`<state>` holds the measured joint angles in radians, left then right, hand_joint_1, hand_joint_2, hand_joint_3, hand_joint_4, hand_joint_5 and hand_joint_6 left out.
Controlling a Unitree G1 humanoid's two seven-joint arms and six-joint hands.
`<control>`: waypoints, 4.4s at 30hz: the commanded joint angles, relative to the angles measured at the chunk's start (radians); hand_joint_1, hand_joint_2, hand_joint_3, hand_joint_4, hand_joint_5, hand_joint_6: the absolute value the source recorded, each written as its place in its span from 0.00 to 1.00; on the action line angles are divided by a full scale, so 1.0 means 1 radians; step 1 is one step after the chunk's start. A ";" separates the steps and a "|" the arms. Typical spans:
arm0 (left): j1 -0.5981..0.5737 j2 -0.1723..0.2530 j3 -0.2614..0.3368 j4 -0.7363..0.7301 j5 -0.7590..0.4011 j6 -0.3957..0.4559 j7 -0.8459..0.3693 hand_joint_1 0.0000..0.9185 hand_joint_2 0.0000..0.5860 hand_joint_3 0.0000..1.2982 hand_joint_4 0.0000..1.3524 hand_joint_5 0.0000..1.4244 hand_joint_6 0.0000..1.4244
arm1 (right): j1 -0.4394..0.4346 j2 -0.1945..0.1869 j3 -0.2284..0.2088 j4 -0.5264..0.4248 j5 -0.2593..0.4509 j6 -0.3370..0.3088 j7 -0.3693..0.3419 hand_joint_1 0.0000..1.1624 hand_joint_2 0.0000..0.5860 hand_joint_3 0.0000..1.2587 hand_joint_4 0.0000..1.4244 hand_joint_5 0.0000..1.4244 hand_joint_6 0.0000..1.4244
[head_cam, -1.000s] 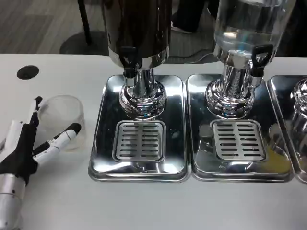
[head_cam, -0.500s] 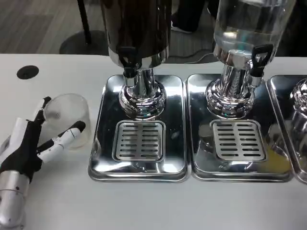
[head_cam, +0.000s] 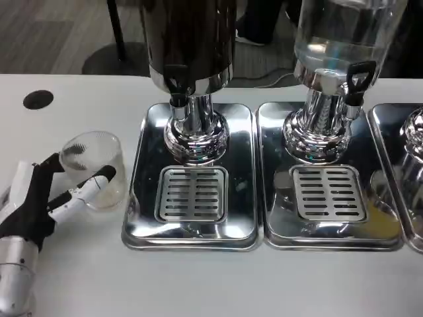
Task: Grasp the cup under the faucet to collect the drink, then remove the cup.
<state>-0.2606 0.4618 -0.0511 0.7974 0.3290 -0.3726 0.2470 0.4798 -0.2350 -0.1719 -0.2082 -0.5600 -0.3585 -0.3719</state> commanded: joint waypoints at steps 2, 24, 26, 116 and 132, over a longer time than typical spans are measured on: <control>0.021 0.010 0.004 -0.014 0.012 -0.010 0.023 0.30 0.29 0.24 0.33 0.14 0.03 | 0.008 0.004 -0.006 -0.012 0.002 -0.015 -0.009 0.51 1.00 0.32 0.19 0.12 0.08; 0.045 -0.022 0.038 -0.144 0.006 -0.004 0.035 0.29 0.31 0.27 0.36 0.17 0.06 | 0.016 0.009 -0.004 -0.006 0.004 -0.020 -0.010 0.51 1.00 0.32 0.19 0.12 0.08; 0.046 -0.025 0.035 -0.153 0.010 -0.001 0.034 0.29 0.31 0.27 0.36 0.17 0.06 | 0.018 0.009 -0.006 -0.006 0.006 -0.021 -0.010 0.51 1.00 0.32 0.19 0.12 0.08; 0.022 -0.149 -0.179 -0.174 0.155 0.051 0.054 0.20 0.22 0.13 0.17 0.13 0.04 | 0.026 0.019 -0.025 -0.022 0.038 -0.046 -0.001 0.52 1.00 0.32 0.19 0.13 0.09; 0.122 -0.113 -0.109 -0.370 0.096 0.067 -0.047 0.07 0.05 0.01 0.05 0.07 0.00 | 0.032 0.024 -0.033 -0.013 0.046 -0.061 -0.004 0.52 1.00 0.32 0.19 0.13 0.09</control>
<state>-0.1596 0.3285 -0.1763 0.4726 0.4334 -0.3194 0.2173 0.5110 -0.2107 -0.1969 -0.2163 -0.5193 -0.4022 -0.3717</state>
